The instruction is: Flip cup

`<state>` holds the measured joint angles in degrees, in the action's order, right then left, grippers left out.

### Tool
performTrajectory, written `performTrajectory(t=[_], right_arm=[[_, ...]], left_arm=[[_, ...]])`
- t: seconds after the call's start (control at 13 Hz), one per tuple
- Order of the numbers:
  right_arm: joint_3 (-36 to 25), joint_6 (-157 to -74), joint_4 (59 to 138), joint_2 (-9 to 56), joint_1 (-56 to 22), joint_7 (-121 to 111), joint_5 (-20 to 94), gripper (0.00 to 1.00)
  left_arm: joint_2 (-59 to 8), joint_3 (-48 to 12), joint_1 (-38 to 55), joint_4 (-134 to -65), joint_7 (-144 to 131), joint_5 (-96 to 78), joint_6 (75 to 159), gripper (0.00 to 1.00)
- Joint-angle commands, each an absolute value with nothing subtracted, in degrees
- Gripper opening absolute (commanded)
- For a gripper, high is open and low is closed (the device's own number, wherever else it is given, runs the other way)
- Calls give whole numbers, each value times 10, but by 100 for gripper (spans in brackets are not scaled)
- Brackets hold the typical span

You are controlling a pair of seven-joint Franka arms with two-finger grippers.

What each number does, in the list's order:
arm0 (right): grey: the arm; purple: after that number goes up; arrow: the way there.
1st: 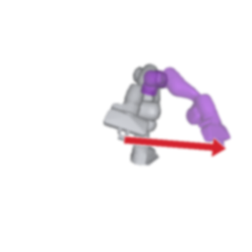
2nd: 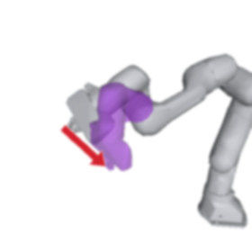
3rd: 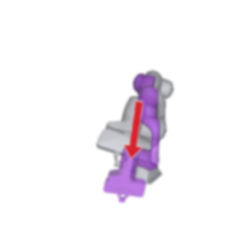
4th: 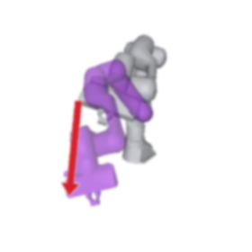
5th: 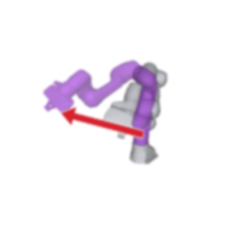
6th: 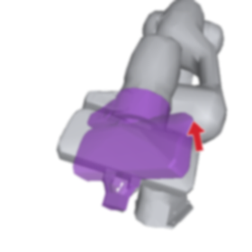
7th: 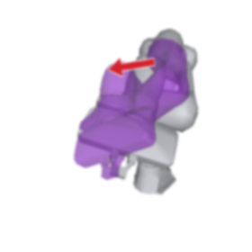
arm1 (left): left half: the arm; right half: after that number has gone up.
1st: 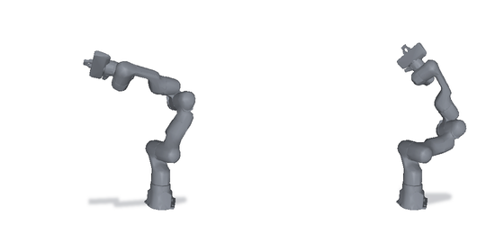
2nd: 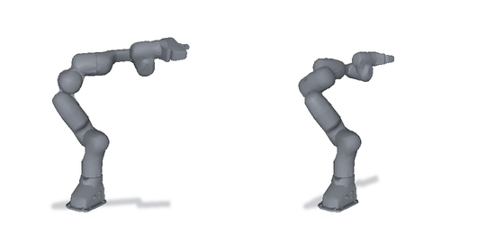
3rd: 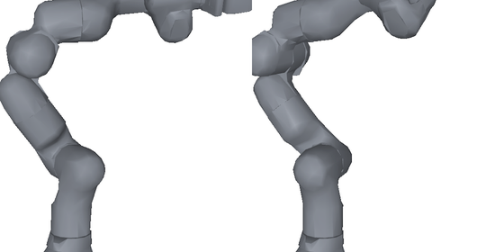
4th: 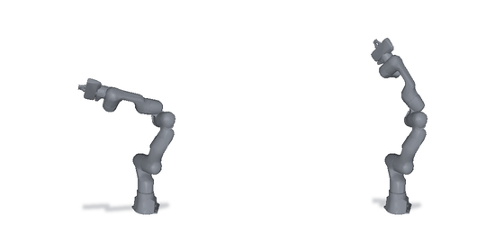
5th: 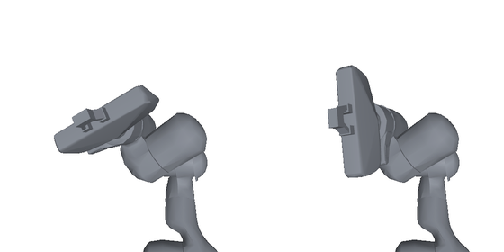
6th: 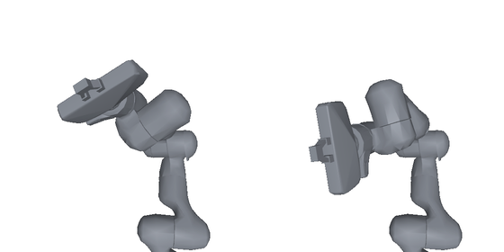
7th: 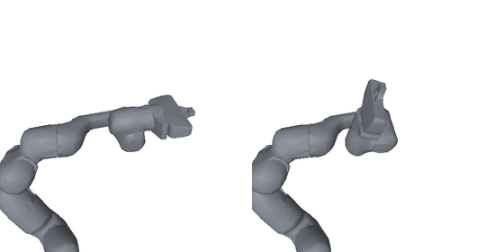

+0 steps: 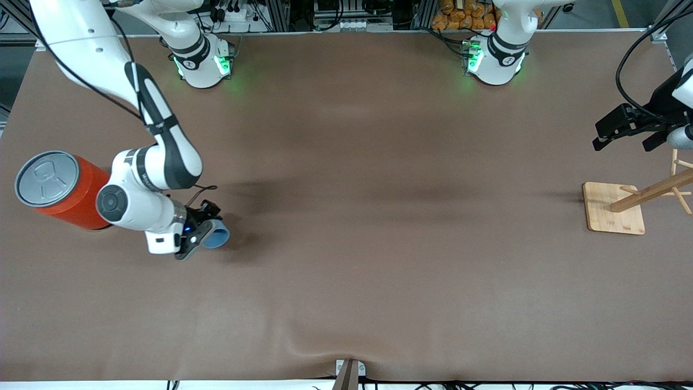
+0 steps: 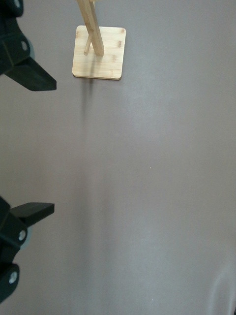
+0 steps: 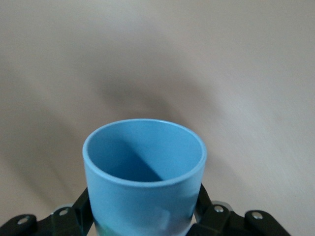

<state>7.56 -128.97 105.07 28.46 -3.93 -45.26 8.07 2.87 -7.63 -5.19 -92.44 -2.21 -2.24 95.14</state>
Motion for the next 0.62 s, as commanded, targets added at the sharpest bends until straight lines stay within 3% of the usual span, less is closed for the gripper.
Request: performTrajectory(t=[0.0, 0.54], right_arm=[[124, -1298, 1033, 282, -55, -501, 84, 43], [124, -1401, 1030, 315, -140, -662, 48, 44]], left_arm=[[27, -78, -54, -918, -24, -30, 942, 100], [27, -78, -54, -918, -24, -30, 943, 100]])
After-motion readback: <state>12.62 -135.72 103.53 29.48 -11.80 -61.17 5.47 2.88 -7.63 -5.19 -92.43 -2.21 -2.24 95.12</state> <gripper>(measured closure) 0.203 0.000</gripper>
